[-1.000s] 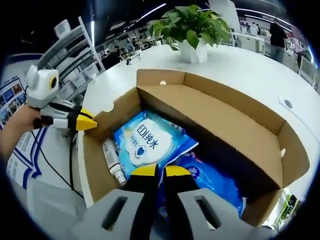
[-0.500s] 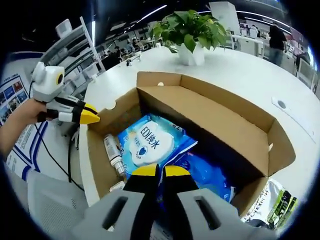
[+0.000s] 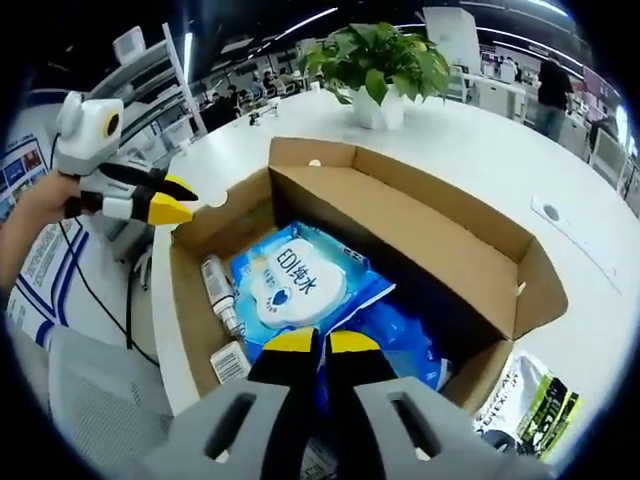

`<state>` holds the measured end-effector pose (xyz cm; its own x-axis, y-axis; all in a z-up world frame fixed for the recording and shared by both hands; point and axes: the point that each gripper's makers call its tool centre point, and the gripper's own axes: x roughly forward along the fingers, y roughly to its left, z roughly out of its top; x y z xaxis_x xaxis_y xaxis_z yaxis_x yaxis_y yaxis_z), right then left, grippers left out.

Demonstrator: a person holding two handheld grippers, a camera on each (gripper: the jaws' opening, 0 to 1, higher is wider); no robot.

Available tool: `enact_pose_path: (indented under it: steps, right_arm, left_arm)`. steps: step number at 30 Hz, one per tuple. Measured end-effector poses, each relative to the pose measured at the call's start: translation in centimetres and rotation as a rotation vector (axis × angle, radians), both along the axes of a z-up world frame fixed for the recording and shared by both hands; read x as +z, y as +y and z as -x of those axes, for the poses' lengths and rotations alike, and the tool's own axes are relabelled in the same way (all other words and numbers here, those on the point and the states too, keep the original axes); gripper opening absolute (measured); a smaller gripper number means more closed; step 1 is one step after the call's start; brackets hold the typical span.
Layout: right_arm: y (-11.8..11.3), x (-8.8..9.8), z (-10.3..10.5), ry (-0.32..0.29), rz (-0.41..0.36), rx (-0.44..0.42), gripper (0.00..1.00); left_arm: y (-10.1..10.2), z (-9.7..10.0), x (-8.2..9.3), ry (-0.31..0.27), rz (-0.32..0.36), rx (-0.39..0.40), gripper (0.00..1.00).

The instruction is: Operate the shoe box by opening the lid, removing the specified soft item, and placing it in the target area until the item is outside and the box remains undamaged.

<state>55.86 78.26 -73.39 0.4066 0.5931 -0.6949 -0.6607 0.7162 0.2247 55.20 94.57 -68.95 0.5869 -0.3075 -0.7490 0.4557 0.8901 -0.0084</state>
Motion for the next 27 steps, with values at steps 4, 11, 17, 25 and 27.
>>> enact_pose_path:
  steps: [4, 11, 17, 25, 27]
  right_arm:
    - [-0.3, -0.5, 0.0, 0.014, 0.012, -0.009, 0.0]
    - [-0.5, -1.1, 0.1, 0.021, 0.045, 0.001, 0.0]
    - [-0.7, -1.3, 0.1, 0.023, 0.063, 0.01, 0.0]
    - [-0.7, -1.5, 0.1, 0.028, 0.06, 0.01, 0.0]
    - [-0.7, -1.5, 0.1, 0.029, 0.057, 0.009, 0.0]
  left_arm:
    - [-1.1, -0.2, -0.9, 0.03, -0.021, -0.05, 0.22]
    - [-2.1, -0.2, -2.4, 0.082, -0.037, -0.1, 0.23]
    - [-2.6, -0.5, -4.3, 0.145, -0.041, -0.127, 0.23]
    - [-4.0, -0.3, -6.6, 0.266, -0.003, -0.152, 0.19]
    - [-4.6, -0.3, -6.8, 0.277, 0.027, -0.158, 0.19]
